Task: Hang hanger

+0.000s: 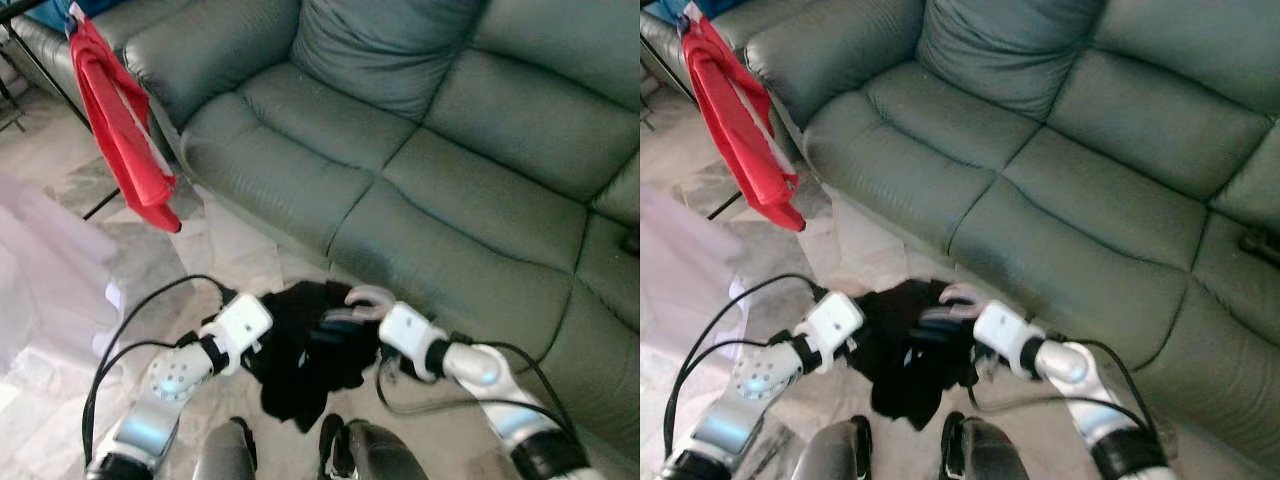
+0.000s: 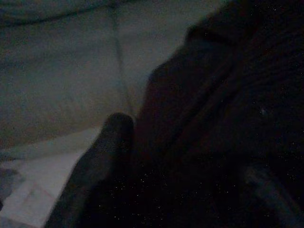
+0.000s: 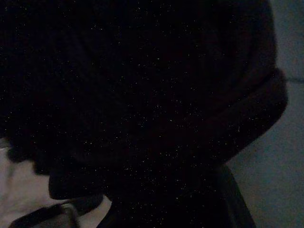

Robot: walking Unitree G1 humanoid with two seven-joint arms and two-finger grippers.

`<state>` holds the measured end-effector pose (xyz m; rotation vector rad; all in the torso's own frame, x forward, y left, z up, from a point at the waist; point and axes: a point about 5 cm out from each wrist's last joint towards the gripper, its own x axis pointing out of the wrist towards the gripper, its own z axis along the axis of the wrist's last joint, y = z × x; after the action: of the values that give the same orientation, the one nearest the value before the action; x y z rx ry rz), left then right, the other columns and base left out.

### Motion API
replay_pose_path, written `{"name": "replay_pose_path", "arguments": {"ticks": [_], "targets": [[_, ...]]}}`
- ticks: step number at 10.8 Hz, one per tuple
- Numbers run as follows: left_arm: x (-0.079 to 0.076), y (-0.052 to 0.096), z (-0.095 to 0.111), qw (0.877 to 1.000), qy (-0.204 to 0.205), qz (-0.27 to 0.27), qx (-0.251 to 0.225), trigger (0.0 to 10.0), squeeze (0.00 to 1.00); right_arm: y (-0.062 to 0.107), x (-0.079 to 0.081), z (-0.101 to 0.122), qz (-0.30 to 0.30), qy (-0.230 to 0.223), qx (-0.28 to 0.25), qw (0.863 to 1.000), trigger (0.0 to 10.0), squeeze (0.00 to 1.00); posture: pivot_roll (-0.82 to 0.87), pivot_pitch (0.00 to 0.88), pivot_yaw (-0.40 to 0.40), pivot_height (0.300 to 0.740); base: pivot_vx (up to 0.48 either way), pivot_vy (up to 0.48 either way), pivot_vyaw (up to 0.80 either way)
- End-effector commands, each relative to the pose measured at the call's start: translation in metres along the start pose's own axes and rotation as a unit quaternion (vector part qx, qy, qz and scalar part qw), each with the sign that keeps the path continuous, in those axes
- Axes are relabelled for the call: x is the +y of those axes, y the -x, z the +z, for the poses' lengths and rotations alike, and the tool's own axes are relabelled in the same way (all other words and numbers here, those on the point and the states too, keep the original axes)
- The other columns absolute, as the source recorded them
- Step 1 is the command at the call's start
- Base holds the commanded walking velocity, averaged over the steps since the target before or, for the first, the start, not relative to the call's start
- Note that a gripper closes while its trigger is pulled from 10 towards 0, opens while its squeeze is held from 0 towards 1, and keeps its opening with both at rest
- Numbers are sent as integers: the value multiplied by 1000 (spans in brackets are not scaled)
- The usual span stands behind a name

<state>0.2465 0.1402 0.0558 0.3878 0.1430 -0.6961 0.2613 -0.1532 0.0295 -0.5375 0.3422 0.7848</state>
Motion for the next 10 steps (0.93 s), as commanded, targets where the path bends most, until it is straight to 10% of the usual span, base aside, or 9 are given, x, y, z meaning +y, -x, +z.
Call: {"name": "replay_pose_path", "arguments": {"ticks": [1, 4, 6, 7, 8, 9, 10], "targets": [[3, 7, -10, 999, 2, 46, 16, 10000, 1000, 11, -27, -11, -111, -44, 20, 993, 0, 0, 3, 201, -63, 740, 0, 0, 0], [2, 8, -15, 999, 8, 50, 19, 10000, 1000, 11, -29, -14, -131, -50, 27, 990, 0, 0, 4, 193, -60, 740, 0, 0, 0], [15, 6, -24, 988, 27, 147, 38, 10000, 1000, 9, -31, -7, -167, -72, -1, 983, 0, 0, -1, 188, -58, 740, 0, 0, 0], [28, 8, -22, 967, 64, 244, 32, 10000, 1000, 7, -28, 8, -168, -86, -53, 981, 7686, 0, -1, 186, -57, 740, 0, 0, 0], [38, 14, -24, 944, 97, 315, 33, 10000, 1000, 5, -19, 20, -142, -89, -95, 981, 10000, 0, -2, 181, -59, 740, 0, 0, 0], [42, 17, -30, 931, 122, 342, 46, 10000, 318, 4, -14, 27, -138, -70, -110, 982, 10000, 0, -1, 174, -61, 740, 0, 0, 0], [47, 21, -33, 919, 129, 370, 53, 10000, 0, 0, -11, 36, -126, -76, -131, 980, 10000, 0, 2, 171, -60, 740, 0, 0, 625]]}}
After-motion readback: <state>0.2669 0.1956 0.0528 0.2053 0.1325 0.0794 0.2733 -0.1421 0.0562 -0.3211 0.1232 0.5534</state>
